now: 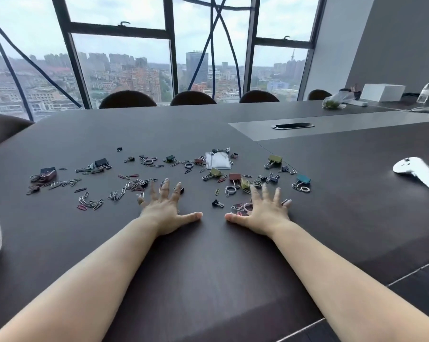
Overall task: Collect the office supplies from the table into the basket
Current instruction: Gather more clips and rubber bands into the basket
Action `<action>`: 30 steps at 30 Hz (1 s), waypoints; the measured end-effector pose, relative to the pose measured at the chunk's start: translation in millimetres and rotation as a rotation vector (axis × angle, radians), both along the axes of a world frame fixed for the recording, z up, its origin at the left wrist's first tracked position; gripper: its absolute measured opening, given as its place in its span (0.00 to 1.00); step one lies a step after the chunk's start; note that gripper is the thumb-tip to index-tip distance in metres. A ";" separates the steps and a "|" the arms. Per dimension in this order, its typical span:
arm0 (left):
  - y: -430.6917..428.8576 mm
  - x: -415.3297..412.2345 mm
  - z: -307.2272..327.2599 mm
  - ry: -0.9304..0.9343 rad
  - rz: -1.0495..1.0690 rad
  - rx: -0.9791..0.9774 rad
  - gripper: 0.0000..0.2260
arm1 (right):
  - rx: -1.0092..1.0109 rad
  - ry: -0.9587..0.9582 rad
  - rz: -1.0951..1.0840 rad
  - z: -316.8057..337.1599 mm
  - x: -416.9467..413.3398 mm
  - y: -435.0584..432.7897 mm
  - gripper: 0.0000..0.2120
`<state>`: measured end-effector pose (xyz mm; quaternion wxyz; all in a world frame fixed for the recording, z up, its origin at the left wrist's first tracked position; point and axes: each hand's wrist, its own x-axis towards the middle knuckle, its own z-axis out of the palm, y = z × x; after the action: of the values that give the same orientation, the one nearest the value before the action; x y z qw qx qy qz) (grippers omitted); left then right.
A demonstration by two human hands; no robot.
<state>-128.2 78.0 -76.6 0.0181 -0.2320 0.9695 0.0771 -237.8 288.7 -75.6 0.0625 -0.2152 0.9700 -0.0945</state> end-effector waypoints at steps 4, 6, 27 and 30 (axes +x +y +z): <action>-16.2 -31.7 2.7 -0.017 0.083 -0.003 0.46 | -0.016 0.005 -0.026 0.4 -34.7 -22.2 0.55; -24.3 -46.3 3.2 -0.008 0.083 -0.001 0.45 | -0.024 0.006 -0.017 0.4 -52.0 -35.5 0.55; -45.7 -80.5 -1.5 0.050 0.201 -0.014 0.38 | -0.122 0.192 0.167 -1.9 -75.9 -60.3 0.29; -45.3 -79.5 -1.7 0.165 0.036 -0.041 0.29 | -0.124 0.193 0.192 -1.1 -76.3 -61.6 0.28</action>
<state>-207.7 32.8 -78.3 -0.0681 -0.2424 0.9647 0.0766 -314.1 227.1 -76.7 -0.0356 -0.3186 0.9387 -0.1268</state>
